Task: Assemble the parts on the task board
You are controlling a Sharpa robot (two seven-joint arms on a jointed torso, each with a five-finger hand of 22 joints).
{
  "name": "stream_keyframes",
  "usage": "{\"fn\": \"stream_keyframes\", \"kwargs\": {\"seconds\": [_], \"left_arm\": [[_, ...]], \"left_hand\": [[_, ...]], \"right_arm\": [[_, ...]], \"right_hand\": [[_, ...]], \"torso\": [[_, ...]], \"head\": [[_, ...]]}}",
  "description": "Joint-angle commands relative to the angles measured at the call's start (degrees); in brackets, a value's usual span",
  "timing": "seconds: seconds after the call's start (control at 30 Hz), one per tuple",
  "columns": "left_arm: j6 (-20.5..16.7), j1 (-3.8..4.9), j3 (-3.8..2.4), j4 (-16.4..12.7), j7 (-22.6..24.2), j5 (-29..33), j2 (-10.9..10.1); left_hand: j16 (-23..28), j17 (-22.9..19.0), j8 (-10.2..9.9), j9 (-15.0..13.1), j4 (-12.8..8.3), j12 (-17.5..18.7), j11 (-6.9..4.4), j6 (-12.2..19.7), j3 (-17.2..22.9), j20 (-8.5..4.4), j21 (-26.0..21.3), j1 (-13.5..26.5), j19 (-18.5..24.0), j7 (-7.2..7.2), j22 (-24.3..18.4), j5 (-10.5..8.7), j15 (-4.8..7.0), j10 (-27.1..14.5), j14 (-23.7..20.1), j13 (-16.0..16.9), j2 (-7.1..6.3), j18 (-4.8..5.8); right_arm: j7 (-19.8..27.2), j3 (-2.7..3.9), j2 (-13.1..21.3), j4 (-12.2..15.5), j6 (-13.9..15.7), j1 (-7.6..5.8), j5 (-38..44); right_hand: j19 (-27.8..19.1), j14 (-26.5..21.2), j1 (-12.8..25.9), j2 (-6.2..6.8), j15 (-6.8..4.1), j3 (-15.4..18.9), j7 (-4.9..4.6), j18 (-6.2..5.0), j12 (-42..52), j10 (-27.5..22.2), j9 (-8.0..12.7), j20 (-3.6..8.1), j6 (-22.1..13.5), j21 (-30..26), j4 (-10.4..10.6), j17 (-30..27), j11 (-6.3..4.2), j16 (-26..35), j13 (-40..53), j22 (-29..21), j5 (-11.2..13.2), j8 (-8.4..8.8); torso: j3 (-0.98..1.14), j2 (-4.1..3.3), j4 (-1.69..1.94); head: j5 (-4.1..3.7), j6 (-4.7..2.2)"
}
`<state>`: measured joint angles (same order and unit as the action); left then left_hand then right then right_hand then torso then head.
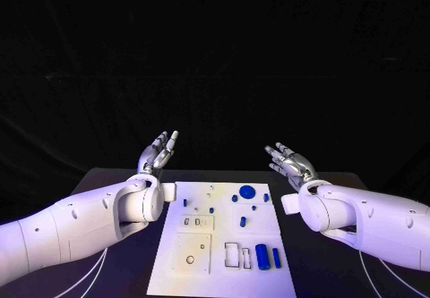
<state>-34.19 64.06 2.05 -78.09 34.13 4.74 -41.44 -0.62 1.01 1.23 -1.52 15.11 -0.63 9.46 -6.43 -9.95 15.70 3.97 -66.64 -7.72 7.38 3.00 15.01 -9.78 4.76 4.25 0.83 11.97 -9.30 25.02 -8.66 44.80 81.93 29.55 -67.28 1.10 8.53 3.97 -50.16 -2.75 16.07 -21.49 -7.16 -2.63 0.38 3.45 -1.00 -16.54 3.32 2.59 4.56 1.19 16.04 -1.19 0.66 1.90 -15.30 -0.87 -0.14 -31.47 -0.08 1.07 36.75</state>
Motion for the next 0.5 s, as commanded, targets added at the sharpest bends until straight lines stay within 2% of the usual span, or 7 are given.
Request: {"fn": "stream_keyframes", "kwargs": {"seconds": [0.03, 0.13, 0.2, 0.23, 0.27, 0.33, 0.5], "left_arm": [[3.9, 0.11, -0.03, 0.0, 3.0, 1.6, 0.2], [3.9, 0.11, -0.03, 0.0, 3.0, 1.6, 0.2], [3.9, 0.11, -0.03, 0.0, 3.0, 1.6, 0.2], [3.9, 0.11, -0.03, 0.0, 3.0, 1.6, 0.2], [10.0, 0.25, 0.0, -0.2, -2.8, -5.8, -2.2], [11.6, 0.34, 0.0, -0.3, -4.2, -8.6, -2.8], [15.0, 0.65, -0.01, -0.6, -7.5, -15.1, -4.2]], "left_hand": [[-1.0, 0.6, 1.6, -1.0, -1.8, -0.7, 2.61, -4.2, 1.0, 1.2, 1.3, -5.1, -1.0, 7.15, 0.6, 0.29, -2.09, 3.1, 2.7, 0.5, -1.01, 0.79], [-7.4, 4.1, 5.5, -3.2, -5.3, -4.3, 5.13, -13.3, 2.2, 1.05, 6.0, -8.9, -8.2, 9.47, 3.0, -2.18, -5.35, 17.7, 18.4, 2.2, -2.81, 3.53], [-12.4, 6.4, 8.4, -4.6, -7.4, -7.3, 5.3, -19.2, 2.7, 0.83, 10.2, -11.0, -15.0, 9.45, 5.0, -2.54, -4.02, 27.7, 28.9, 3.1, -3.78, 2.52], [-15.8, 7.9, 12.0, -6.4, -8.7, -10.9, 5.24, -26.7, 3.1, 0.59, 14.1, -12.1, -21.6, 8.8, 6.8, -2.73, -2.95, 37.7, 35.1, 4.1, -4.14, 1.43], [-17.9, 8.8, 14.3, -7.4, -9.8, -11.9, 3.98, -31.2, 3.3, 0.55, 15.9, -12.5, -25.8, 7.99, 7.3, -2.95, -1.58, 41.6, 39.4, 3.9, -4.31, 0.06], [-19.0, 9.9, 15.3, -7.7, -12.4, -11.8, 2.92, -33.1, 4.3, 0.45, 16.9, -14.5, -30.4, 7.11, 7.2, -2.24, -0.27, 44.3, 43.3, 3.5, -4.67, -1.0], [-21.3, 13.8, 17.0, -9.1, -15.6, -11.7, -0.58, -40.5, 7.3, -2.04, 16.6, -15.5, -36.5, 3.79, 6.1, -2.26, 2.85, 54.1, 51.5, 3.7, -5.39, -1.31]], "right_arm": [[-2.8, -0.76, 0.0, -1.1, -10.9, -0.84, 3.0], [-3.2, -1.36, 0.0, -1.7, -12.5, -1.34, 3.3], [-3.4, -1.57, 0.0, -1.9, -13.1, -1.52, 3.4], [-3.4, -1.6, 0.0, -1.9, -13.2, -1.55, 3.4], [-7.2, -1.59, -0.7, -5.1, -11.9, -3.37, 20.1], [-8.1, -1.58, -0.8, -5.7, -12.2, -4.04, 25.2], [-11.2, -1.56, -0.6, -6.3, -14.0, -5.89, 39.5]], "right_hand": [[6.4, 5.0, -7.4, 1.54, 0.42, -2.4, -10.26, -1.4, 0.8, 2.7, -1.2, -0.32, 4.1, 2.5, -6.9, 1.5, 0.38, -2.2, 0.4, 1.3, 0.4, -1.66], [11.1, 11.2, -12.4, 2.86, -0.11, -3.2, -10.19, -1.87, 3.7, 14.1, -3.4, -0.29, 12.3, 4.3, -11.8, 3.2, 0.17, -5.3, 2.0, 2.2, 1.3, -5.22], [16.4, 19.9, -14.4, 3.35, -0.81, -3.3, -10.19, -2.53, 7.3, 24.7, -5.6, -0.09, 20.3, 6.4, -13.8, 5.4, -0.16, -9.5, 3.3, 3.2, 1.6, -8.87], [20.7, 24.3, -15.3, 3.49, -1.51, -3.3, -10.01, -3.1, 8.6, 28.4, -6.7, -0.02, 24.4, 8.1, -14.7, 6.4, -0.52, -11.5, 3.6, 4.0, 1.6, -10.76], [26.4, 30.2, -16.4, 3.71, -2.2, -3.4, -9.8, -4.04, 10.2, 33.7, -8.2, 0.15, 29.9, 10.4, -15.9, 7.7, -1.05, -14.1, 3.9, 4.9, 1.1, -13.27], [30.8, 37.5, -17.6, 3.82, -3.96, -3.7, -9.22, -5.68, 12.3, 41.2, -10.1, 0.25, 36.6, 11.8, -17.7, 9.1, -2.39, -16.7, 4.1, 5.2, 0.4, -16.33], [35.8, 46.9, -16.8, 5.4, -6.91, -4.9, -6.24, -7.92, 11.4, 51.6, -12.2, 0.62, 43.5, 11.4, -19.9, 11.3, -5.32, -17.8, 3.4, 4.2, 0.2, -18.21]], "torso": [[0.01, -0.01, 0.0], [0.01, -0.01, 0.0], [0.01, -0.01, 0.0], [0.01, -0.01, 0.0], [-0.14, -0.39, -0.3], [-0.17, -0.68, -0.4], [-0.21, -1.38, -0.74]], "head": [[-0.01, 0.0], [-0.01, 0.0], [-0.01, 0.0], [-0.01, 0.0], [-0.44, 1.14], [-0.58, 1.17], [-0.79, 1.29]]}}
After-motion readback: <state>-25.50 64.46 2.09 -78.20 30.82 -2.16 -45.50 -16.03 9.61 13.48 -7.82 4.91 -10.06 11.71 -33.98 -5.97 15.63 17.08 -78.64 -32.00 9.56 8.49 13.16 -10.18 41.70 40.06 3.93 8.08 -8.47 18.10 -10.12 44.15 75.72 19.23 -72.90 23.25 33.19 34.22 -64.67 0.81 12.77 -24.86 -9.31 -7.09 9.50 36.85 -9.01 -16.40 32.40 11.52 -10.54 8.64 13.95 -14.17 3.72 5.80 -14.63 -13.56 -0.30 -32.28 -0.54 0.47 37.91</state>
